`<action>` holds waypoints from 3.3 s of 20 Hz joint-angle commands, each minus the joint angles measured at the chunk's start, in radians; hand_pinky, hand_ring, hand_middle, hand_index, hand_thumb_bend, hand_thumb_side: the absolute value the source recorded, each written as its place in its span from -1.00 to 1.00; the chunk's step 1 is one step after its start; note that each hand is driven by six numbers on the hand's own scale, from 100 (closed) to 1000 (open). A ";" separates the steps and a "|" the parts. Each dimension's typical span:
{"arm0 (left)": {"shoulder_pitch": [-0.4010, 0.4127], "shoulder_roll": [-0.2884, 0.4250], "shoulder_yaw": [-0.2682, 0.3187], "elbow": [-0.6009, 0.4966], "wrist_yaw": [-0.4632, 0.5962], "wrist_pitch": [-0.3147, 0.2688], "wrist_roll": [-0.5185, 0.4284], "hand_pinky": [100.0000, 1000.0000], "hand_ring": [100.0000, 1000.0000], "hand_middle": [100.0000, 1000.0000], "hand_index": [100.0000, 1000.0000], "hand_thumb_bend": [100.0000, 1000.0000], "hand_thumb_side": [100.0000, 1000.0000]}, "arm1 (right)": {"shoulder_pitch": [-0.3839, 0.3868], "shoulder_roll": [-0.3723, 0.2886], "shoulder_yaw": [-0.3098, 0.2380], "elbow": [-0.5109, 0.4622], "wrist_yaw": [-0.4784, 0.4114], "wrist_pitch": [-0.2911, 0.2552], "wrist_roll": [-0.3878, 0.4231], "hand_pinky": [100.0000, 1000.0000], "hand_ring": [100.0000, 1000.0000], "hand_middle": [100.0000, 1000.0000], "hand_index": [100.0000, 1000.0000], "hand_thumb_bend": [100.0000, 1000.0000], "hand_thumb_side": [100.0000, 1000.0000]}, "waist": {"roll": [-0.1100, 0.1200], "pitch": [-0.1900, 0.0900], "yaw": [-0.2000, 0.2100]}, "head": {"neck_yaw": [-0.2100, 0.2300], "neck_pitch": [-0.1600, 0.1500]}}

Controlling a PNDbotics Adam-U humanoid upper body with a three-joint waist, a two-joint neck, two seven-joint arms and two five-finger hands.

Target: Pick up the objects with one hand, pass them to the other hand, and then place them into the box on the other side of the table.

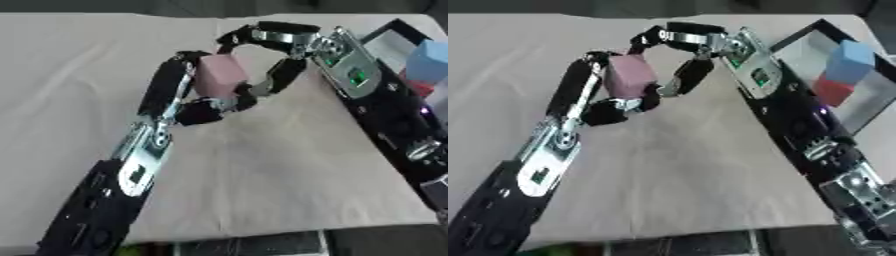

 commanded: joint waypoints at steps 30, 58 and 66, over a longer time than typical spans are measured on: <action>0.041 0.067 0.021 -0.050 0.036 0.048 0.051 0.51 0.37 -0.49 0.58 0.87 0.69 | 0.022 -0.231 -0.137 -0.053 -0.119 0.081 -0.131 0.92 1.00 0.22 0.37 -0.84 -0.87 | 0.006 -0.042 -0.038 | -0.035 -0.002; 0.042 0.084 0.025 -0.092 0.074 0.052 0.066 0.51 0.37 -0.52 0.63 0.49 0.47 | 0.250 -0.646 -0.368 0.115 -0.181 0.051 -0.275 0.83 1.00 0.14 0.32 -0.70 -0.57 | 0.007 -0.043 -0.054 | -0.131 -0.109; 0.043 0.080 0.024 -0.093 0.078 0.052 0.066 0.51 0.37 -0.53 0.62 0.50 0.48 | 0.250 -0.670 -0.371 0.209 -0.065 -0.017 -0.339 0.76 1.00 0.08 0.26 -0.59 -0.33 | 0.011 -0.037 -0.051 | -0.130 -0.106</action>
